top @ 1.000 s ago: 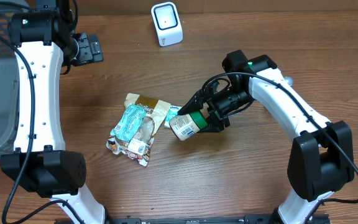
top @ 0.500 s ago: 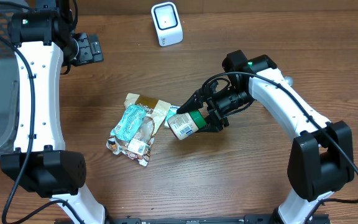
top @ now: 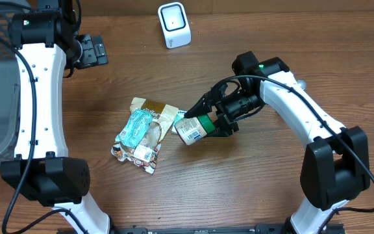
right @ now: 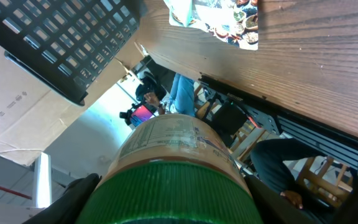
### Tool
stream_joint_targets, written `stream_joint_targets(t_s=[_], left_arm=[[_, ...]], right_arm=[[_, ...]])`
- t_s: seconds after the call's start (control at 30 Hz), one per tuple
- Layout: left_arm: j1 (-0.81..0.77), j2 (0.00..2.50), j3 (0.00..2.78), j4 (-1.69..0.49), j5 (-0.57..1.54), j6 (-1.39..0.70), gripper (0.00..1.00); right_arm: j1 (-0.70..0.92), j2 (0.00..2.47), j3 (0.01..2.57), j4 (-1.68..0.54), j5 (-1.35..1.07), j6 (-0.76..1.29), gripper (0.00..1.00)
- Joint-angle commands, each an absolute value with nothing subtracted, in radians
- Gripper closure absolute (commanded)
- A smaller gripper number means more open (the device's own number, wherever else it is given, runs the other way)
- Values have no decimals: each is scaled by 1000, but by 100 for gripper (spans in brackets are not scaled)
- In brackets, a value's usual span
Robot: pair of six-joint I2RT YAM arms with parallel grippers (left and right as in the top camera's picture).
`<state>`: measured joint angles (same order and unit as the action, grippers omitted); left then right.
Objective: Scan the item barcode
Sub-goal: 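Lift the green jar and tilt it sideways with the right gripper, then carry the green jar up to the white scanner and hold it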
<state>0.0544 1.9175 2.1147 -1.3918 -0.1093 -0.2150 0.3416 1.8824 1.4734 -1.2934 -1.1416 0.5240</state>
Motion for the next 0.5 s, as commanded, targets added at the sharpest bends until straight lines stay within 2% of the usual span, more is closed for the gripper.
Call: stream_joint_targets(t_s=[0.0,0.27,0.33,0.47], left_arm=[[58,1902,2128,-1391,-111,-225,1],[58,1902,2128,-1391,-111,-225,1],[58,1902,2128,-1391,-111,-225,1],[58,1902,2128,-1391,-111,-225,0]], right_arm=[[341,1876,1499,-1285,-1052,522,60],[341,1876,1499,-1236,-336,523,65],[339,1876,1499,-1179,-241,522,72],[320,1876,1515,-1084,-248,404,77]])
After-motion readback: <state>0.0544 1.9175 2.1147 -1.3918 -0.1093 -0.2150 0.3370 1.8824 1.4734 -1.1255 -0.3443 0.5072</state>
